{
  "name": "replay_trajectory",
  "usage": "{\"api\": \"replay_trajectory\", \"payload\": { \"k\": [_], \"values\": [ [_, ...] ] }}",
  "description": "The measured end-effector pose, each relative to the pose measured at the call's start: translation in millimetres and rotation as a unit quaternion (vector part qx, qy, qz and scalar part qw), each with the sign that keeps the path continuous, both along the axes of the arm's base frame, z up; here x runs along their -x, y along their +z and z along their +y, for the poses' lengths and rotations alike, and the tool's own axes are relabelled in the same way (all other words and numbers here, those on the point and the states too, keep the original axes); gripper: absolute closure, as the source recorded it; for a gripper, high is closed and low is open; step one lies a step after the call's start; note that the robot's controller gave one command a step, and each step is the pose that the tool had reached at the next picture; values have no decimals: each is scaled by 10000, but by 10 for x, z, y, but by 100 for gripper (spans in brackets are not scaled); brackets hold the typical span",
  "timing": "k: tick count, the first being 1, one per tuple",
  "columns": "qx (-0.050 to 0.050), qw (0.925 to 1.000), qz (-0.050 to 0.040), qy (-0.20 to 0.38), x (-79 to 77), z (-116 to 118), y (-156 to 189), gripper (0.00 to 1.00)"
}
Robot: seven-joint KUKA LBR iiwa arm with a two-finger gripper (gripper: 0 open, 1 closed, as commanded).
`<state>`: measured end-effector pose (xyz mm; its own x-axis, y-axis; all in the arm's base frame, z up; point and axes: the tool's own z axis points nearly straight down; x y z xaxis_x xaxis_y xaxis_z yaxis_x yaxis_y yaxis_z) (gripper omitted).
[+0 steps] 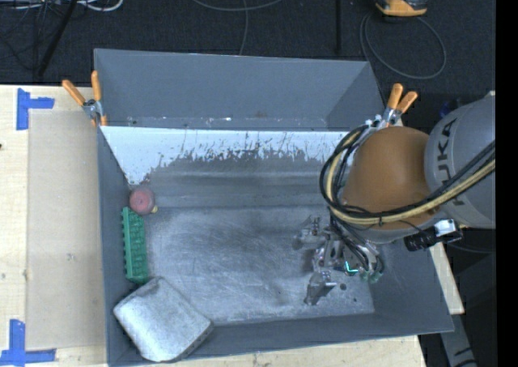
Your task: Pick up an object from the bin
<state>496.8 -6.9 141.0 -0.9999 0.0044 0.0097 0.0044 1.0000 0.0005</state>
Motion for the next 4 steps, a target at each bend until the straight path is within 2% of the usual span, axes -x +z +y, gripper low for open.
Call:
{"api": "replay_trajectory", "payload": {
  "k": [1, 2, 3, 4],
  "values": [
    [-6, 9900, -55, 1412, -872, -468, -660, 0],
    [-36, 9876, -64, 1570, -1095, -1066, -611, 0],
    [-13, 9872, -53, 1592, -1083, -1066, -621, 100],
    [6, 9686, -110, 2484, -52, -1502, -668, 100]
  ]
}}
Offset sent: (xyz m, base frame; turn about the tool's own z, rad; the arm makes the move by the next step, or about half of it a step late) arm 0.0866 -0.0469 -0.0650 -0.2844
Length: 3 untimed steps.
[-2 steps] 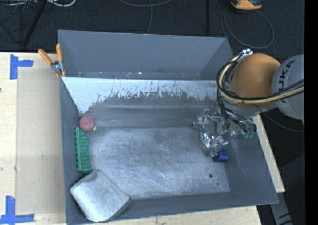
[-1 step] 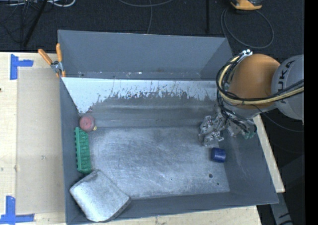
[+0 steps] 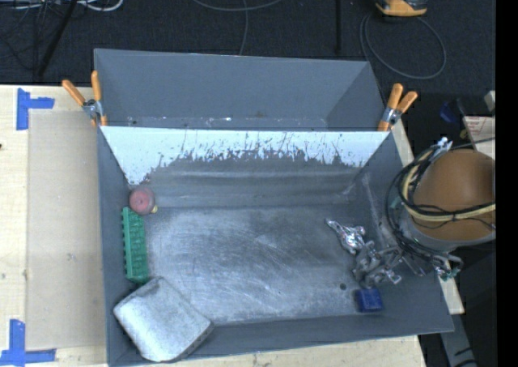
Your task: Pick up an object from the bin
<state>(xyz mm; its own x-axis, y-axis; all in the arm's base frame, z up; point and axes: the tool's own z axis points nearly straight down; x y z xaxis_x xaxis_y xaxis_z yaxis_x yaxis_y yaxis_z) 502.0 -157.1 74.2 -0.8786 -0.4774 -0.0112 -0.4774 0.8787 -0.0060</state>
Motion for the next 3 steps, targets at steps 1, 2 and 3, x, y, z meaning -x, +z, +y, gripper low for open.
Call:
{"api": "replay_trajectory", "payload": {
  "k": [1, 2, 3],
  "values": [
    [-50, 9998, -173, 37, -110, 93, 38, 0],
    [-115, 9884, 115, 1512, -390, 141, 75, 0],
    [-139, 9726, 10, 2320, -512, 181, 72, 0]
  ]
}}
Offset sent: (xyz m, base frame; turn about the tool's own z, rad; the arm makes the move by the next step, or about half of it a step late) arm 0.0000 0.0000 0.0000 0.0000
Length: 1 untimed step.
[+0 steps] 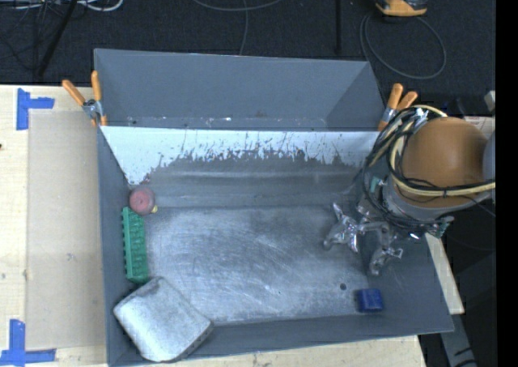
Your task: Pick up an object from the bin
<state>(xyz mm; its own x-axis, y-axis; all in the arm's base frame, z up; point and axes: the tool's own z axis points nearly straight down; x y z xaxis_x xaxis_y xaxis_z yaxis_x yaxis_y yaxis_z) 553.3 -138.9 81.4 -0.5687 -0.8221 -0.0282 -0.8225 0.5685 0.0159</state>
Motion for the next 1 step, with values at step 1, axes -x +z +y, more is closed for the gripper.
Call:
{"api": "replay_trajectory", "payload": {
  "k": [1],
  "values": [
    [9, 9995, 145, -274, -315, 30, -87, 0]
  ]
}}
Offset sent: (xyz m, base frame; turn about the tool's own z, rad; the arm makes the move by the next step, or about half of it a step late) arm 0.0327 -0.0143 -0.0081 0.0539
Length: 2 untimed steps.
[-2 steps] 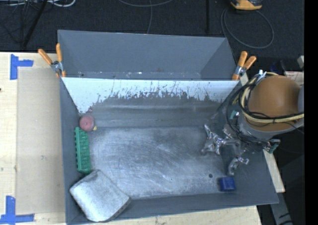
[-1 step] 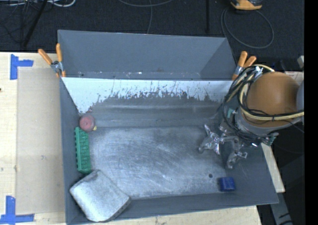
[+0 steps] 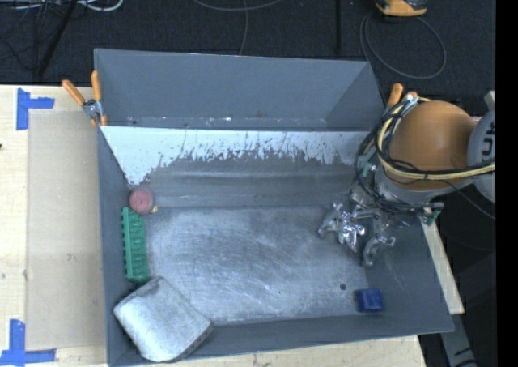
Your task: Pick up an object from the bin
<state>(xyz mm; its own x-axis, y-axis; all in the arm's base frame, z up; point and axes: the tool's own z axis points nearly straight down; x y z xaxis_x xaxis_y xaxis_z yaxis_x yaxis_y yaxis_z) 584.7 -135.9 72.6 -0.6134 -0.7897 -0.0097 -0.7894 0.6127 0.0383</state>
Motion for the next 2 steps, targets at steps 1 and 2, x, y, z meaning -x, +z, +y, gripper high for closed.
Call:
{"api": "replay_trajectory", "payload": {
  "k": [1, 2],
  "values": [
    [138, 9998, -115, -13, -24, -150, 22, 100],
    [158, 9997, -182, 17, 753, -56, 17, 100]
  ]
}}
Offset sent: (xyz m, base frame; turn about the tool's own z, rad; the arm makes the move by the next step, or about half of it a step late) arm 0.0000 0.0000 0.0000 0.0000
